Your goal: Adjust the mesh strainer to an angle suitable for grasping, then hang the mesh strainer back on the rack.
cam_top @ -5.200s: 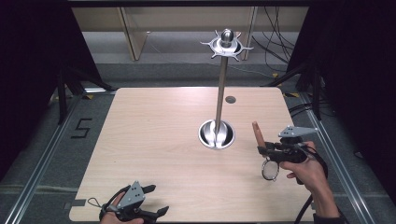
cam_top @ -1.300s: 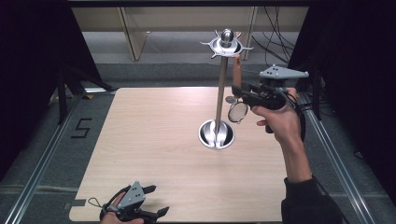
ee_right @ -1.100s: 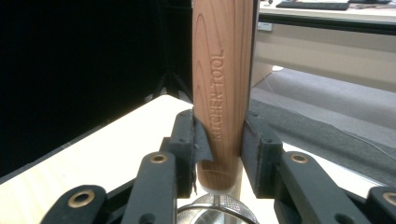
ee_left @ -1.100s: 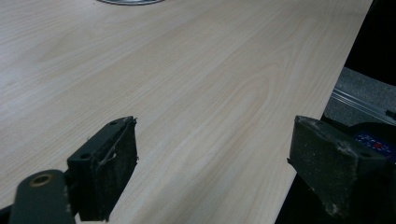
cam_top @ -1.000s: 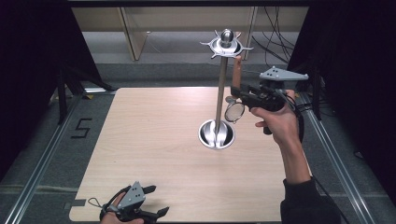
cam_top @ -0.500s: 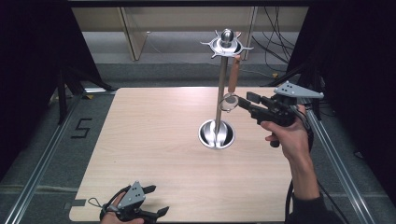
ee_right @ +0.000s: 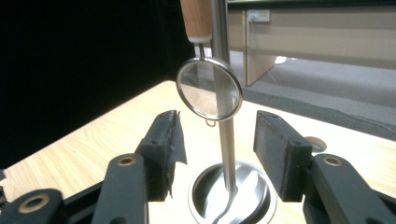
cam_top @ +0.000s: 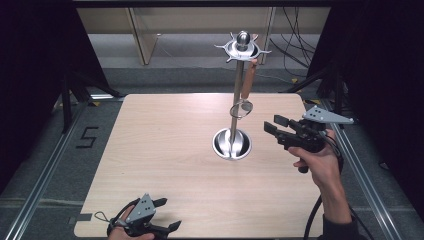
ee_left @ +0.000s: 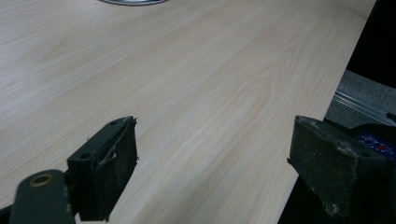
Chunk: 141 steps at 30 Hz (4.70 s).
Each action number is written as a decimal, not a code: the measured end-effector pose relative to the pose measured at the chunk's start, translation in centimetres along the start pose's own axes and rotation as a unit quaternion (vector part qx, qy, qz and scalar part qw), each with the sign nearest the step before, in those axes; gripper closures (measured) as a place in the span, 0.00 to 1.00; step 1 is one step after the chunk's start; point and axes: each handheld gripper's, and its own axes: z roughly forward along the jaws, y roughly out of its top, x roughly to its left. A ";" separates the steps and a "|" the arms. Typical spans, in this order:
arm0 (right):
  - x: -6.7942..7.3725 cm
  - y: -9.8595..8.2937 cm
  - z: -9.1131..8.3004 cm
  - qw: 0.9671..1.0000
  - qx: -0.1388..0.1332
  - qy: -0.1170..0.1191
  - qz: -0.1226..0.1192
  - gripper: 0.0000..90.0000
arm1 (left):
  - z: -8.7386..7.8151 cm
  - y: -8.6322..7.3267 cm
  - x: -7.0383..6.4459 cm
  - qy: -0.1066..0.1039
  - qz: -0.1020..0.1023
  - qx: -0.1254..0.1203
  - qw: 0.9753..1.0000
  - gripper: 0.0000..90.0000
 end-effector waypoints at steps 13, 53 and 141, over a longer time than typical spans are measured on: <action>-0.5 -3.7 0.6 0.998 0.055 -0.004 0.009 0.46 | 0.0 0.1 -0.2 -0.001 -0.017 -0.005 1.000 0.16; 0.6 -9.8 1.6 0.991 0.129 0.018 0.019 0.41 | -0.3 0.1 -0.1 0.005 -0.003 0.007 1.000 0.16; 3.6 -16.9 -0.6 0.985 0.163 0.051 0.005 0.23 | 0.0 0.0 -0.4 -0.003 -0.003 0.008 1.000 0.16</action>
